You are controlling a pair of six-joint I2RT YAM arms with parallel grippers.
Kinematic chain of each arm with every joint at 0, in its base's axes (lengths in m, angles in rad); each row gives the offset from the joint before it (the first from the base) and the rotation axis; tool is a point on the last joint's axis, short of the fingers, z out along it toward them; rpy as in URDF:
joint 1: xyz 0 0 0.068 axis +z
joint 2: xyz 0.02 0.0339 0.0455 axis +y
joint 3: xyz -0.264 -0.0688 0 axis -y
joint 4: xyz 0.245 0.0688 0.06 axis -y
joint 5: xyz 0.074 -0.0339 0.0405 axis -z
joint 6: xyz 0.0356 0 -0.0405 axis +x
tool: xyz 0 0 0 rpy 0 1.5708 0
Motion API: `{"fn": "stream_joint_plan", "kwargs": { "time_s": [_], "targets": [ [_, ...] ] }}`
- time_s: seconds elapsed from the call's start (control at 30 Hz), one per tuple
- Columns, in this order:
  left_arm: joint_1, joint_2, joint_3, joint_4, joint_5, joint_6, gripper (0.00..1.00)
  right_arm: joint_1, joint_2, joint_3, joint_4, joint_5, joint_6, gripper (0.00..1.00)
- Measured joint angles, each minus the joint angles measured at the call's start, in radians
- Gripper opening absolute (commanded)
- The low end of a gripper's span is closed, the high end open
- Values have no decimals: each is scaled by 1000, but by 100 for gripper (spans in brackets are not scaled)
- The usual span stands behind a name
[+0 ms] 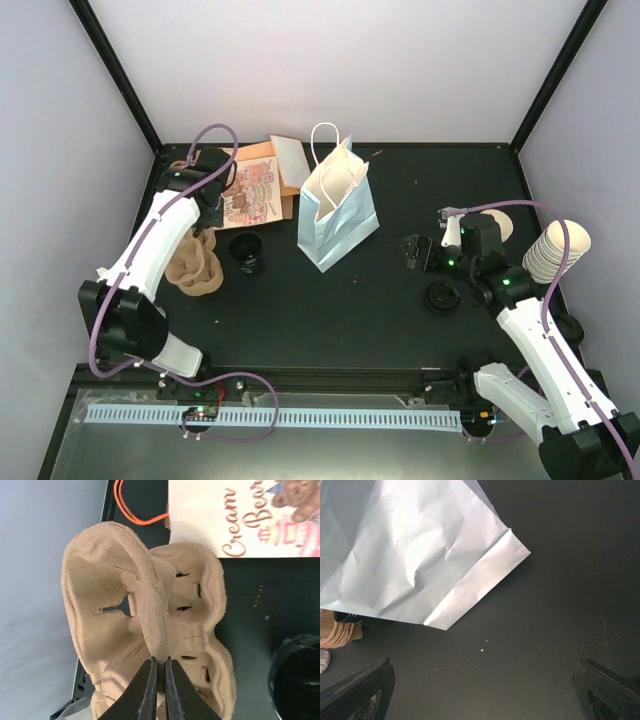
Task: Pack the takeout coffee
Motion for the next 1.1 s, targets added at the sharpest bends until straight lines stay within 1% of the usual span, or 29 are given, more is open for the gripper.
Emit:
{"fn": "stream_joint_plan", "kwargs": {
  "time_s": [0.2,0.33,0.53,0.7,0.87,1.0,1.1],
  "targets": [
    [-102,-65,112,-72,51,-23,6,0,1,0,-1,1,0,100],
    [-220,-129,164,-134,98,-53,6,0,6,1,-4,1,0,100],
    [-409,-180,163,-239,145,-138,6,0,7,1,-5,3,0,100],
    [-629,-212,109,-264,198,-249,6,0,7,1,-8,20,0,100],
    [-811,-189,31,-249,247,-343,6,0,2,1,-12,36,0,100],
    [-887,-127,-28,-201,259,-396,6,0,-11,1,-13,48,0,100],
    [-893,-92,-95,-133,263,-406,8,0,-19,1,-13,55,1,100]
  ]
}}
